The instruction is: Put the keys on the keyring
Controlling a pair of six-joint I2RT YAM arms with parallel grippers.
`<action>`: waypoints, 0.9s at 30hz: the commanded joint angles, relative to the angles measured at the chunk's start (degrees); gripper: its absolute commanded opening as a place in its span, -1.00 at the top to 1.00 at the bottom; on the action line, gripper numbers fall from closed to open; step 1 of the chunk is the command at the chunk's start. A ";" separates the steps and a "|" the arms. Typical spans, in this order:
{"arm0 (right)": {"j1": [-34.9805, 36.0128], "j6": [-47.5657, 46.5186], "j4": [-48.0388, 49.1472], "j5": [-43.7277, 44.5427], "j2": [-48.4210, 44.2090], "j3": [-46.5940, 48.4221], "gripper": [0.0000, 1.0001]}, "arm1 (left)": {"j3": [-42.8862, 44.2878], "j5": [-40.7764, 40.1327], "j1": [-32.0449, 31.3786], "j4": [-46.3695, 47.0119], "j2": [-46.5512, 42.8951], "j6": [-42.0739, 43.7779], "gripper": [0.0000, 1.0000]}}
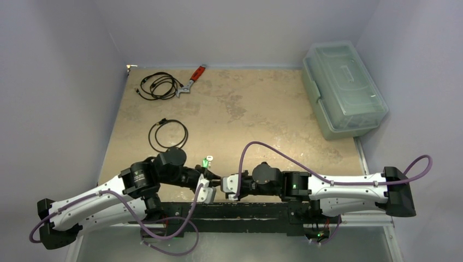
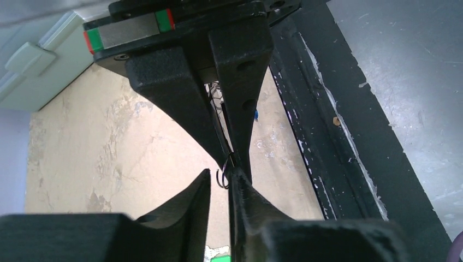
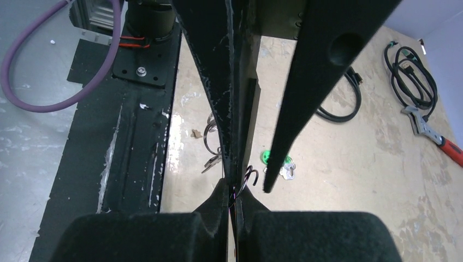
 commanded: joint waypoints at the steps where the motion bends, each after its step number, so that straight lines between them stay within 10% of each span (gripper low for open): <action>1: 0.74 -1.00 2.25 -0.07 -1.25 3.10 1.00 | -0.37 1.47 -0.15 2.55 0.62 -1.22 0.82; 10: 1.06 -0.81 4.42 2.71 -2.90 2.24 0.97 | -1.65 -0.64 -0.15 4.04 -1.18 -1.43 1.00; 18: 1.07 3.22 7.42 6.62 -4.81 0.65 0.21 | -5.63 -5.59 -0.15 11.39 -6.46 -3.12 1.00; 27: 1.05 5.71 8.69 6.59 -4.20 -0.43 0.19 | -7.23 -6.11 -0.15 13.50 -8.64 -2.33 1.00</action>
